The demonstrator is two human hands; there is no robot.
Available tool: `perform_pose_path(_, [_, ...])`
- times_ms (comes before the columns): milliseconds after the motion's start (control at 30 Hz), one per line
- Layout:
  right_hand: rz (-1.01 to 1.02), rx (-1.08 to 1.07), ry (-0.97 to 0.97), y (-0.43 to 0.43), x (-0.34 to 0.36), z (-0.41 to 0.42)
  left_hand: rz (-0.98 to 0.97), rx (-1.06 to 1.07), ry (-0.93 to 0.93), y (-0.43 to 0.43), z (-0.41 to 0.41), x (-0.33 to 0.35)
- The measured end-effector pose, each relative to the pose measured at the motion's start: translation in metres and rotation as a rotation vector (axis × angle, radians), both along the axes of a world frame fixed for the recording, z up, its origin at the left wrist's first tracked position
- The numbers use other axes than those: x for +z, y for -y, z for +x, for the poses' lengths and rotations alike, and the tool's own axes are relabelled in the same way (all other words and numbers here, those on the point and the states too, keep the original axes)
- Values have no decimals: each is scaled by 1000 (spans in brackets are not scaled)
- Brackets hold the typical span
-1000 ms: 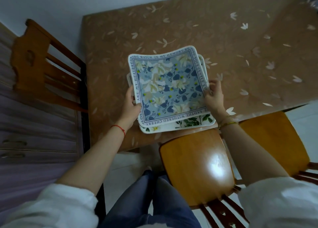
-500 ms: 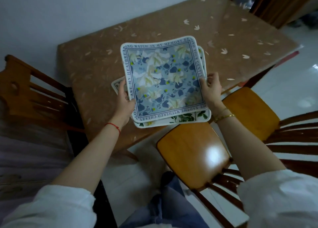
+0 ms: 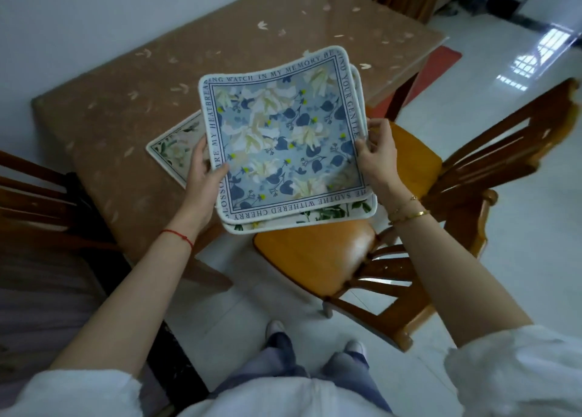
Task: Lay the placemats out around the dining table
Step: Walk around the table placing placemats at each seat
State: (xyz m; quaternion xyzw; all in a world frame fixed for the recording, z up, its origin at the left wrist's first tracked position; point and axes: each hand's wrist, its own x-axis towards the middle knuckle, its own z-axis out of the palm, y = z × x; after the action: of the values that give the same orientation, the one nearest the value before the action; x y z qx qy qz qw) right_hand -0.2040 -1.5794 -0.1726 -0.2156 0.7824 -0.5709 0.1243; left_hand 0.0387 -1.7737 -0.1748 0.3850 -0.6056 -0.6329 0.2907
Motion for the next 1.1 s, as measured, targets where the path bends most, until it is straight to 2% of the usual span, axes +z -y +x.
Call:
perform_pose_path(267, [-89,-17,83,-148,24,-51,-115,-70,-52,-129,-68,10])
perform_pose_path(433, [-107,-83,106,-240,40,-95,-95,-129,-106,-209,-125,14])
perform_pose_path(600, [-170,-180,37,-327,53,-145,-66,-219,-106,-278,-198,22])
perform_pose_path(833, [-106,-288,-11,-369,38,-194,-91,-280,-107,-312,-255,20])
perform_pose_path(1100, [-76,-373,17,-405,20,-308,-99,-363,-101,-338,-383,12])
